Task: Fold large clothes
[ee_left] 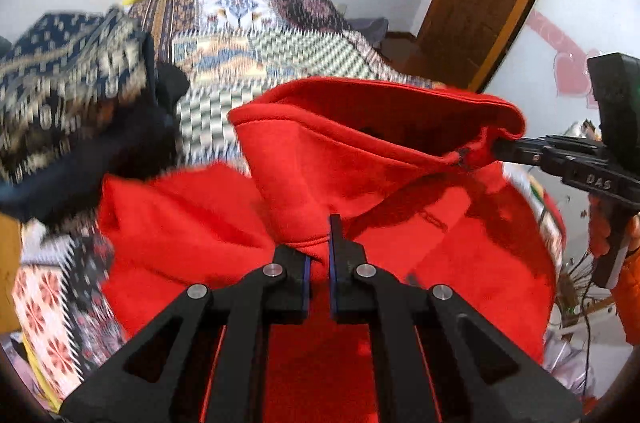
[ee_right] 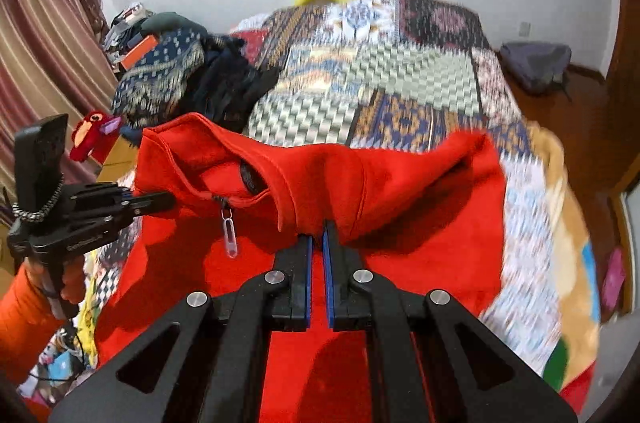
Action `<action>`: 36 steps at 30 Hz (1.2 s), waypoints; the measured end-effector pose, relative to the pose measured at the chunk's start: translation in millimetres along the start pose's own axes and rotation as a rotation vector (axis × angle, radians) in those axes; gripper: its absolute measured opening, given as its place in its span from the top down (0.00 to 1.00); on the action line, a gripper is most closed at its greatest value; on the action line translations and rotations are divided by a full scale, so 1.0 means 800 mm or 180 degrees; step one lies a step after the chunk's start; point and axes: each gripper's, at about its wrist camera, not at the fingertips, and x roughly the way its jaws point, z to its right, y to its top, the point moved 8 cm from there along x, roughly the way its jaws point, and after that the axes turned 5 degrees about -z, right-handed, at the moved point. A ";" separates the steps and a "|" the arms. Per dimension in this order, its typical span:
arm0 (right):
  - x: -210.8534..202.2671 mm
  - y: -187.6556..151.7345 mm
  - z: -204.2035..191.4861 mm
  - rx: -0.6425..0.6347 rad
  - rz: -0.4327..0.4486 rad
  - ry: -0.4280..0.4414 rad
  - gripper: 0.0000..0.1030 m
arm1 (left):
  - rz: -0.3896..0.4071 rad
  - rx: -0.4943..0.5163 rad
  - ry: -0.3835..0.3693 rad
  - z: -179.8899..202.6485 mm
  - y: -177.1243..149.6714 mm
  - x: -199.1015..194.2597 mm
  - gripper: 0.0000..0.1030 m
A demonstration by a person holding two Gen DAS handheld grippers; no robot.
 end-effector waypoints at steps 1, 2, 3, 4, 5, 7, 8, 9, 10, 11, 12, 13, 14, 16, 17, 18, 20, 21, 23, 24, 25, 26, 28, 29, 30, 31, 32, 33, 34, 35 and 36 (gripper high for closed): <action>0.004 -0.011 0.000 0.0044 -0.0030 0.0017 0.96 | -0.0048 -0.0023 -0.0014 -0.002 -0.012 0.006 0.95; 0.007 -0.021 0.000 0.0069 -0.0060 0.0010 0.96 | -0.0107 -0.0041 -0.0010 -0.005 -0.024 0.014 0.95; 0.008 -0.030 -0.001 0.0075 -0.0072 -0.0015 0.96 | -0.0175 -0.0057 0.0008 -0.007 -0.036 0.021 0.95; 0.011 -0.040 -0.001 0.0073 -0.0085 -0.0060 0.96 | -0.0235 -0.0073 0.0023 -0.010 -0.046 0.028 0.95; 0.013 -0.048 -0.001 0.0081 -0.0094 -0.0080 0.96 | -0.0324 -0.0109 0.0033 -0.014 -0.058 0.035 0.95; 0.017 -0.065 0.006 0.0177 -0.0119 -0.0094 0.96 | -0.0483 -0.0181 0.0041 -0.018 -0.079 0.046 0.94; 0.014 -0.071 0.007 0.0214 -0.0108 -0.0095 0.96 | -0.0519 -0.0187 0.0037 -0.020 -0.086 0.049 0.94; 0.012 -0.078 0.013 0.0284 -0.0077 -0.0110 0.96 | -0.0535 -0.0183 0.0053 -0.022 -0.089 0.051 0.93; 0.008 -0.083 0.017 0.0324 -0.0045 -0.0148 0.96 | -0.0552 -0.0174 0.0087 -0.024 -0.094 0.050 0.93; 0.003 -0.086 0.020 0.0339 -0.0008 -0.0185 0.96 | -0.0550 -0.0166 0.0108 -0.024 -0.097 0.049 0.91; -0.004 -0.087 0.023 0.0375 0.0048 -0.0219 0.96 | -0.0526 -0.0157 0.0128 -0.024 -0.099 0.044 0.90; -0.013 -0.086 0.029 0.0427 0.0109 -0.0274 0.96 | -0.0513 -0.0150 0.0135 -0.025 -0.101 0.038 0.90; -0.019 -0.086 0.031 0.0441 0.0133 -0.0320 0.96 | -0.0499 -0.0134 0.0163 -0.026 -0.103 0.032 0.88; -0.036 -0.077 0.039 0.0477 0.0202 -0.0420 0.96 | -0.0436 -0.0125 0.0266 -0.032 -0.102 0.019 0.82; -0.041 -0.074 0.041 0.0487 0.0231 -0.0440 0.95 | -0.0389 -0.0137 0.0333 -0.037 -0.100 0.011 0.73; -0.049 -0.065 0.042 0.0498 0.0273 -0.0443 0.95 | -0.0346 -0.0153 0.0379 -0.041 -0.098 0.005 0.68; -0.057 -0.057 0.042 0.0510 0.0337 -0.0434 0.93 | -0.0200 -0.0227 0.0479 -0.056 -0.087 -0.011 0.55; -0.062 -0.047 0.042 0.0519 0.0378 -0.0423 0.91 | -0.0148 -0.0260 0.0510 -0.061 -0.082 -0.015 0.54; -0.065 -0.037 0.039 0.0530 0.0439 -0.0405 0.70 | -0.0063 -0.0376 0.0559 -0.080 -0.070 -0.024 0.51; -0.065 -0.031 0.040 0.0541 0.0469 -0.0398 0.62 | -0.0017 -0.0449 0.0585 -0.091 -0.064 -0.028 0.50; -0.066 -0.022 0.042 0.0574 0.0531 -0.0398 0.47 | 0.0010 -0.0509 0.0606 -0.100 -0.060 -0.028 0.48; -0.066 -0.019 0.043 0.0595 0.0580 -0.0405 0.40 | 0.0021 -0.0573 0.0625 -0.109 -0.057 -0.029 0.47; -0.060 -0.005 0.049 0.0656 0.0669 -0.0438 0.38 | -0.0016 -0.0676 0.0595 -0.124 -0.049 -0.021 0.47; -0.056 -0.001 0.051 0.0665 0.0656 -0.0434 0.38 | -0.0035 -0.0717 0.0566 -0.132 -0.045 -0.017 0.47; -0.050 0.004 0.055 0.0683 0.0637 -0.0424 0.38 | -0.0045 -0.0761 0.0540 -0.139 -0.042 -0.011 0.47; -0.042 0.010 0.061 0.0725 0.0614 -0.0397 0.38 | -0.0065 -0.0822 0.0524 -0.146 -0.040 -0.005 0.47; -0.033 0.015 0.068 0.0794 0.0569 -0.0365 0.38 | -0.0087 -0.0881 0.0500 -0.152 -0.040 0.000 0.47; -0.025 0.018 0.075 0.0860 0.0522 -0.0329 0.38 | -0.0110 -0.0942 0.0464 -0.158 -0.039 0.005 0.47; -0.016 0.022 0.082 0.0923 0.0474 -0.0288 0.38 | -0.0123 -0.0990 0.0435 -0.160 -0.040 0.008 0.47; -0.007 0.024 0.088 0.0987 0.0424 -0.0256 0.38 | -0.0134 -0.1039 0.0400 -0.165 -0.038 0.013 0.47; 0.003 0.025 0.096 0.1070 0.0366 -0.0235 0.38 | -0.0144 -0.1108 0.0338 -0.171 -0.036 0.019 0.47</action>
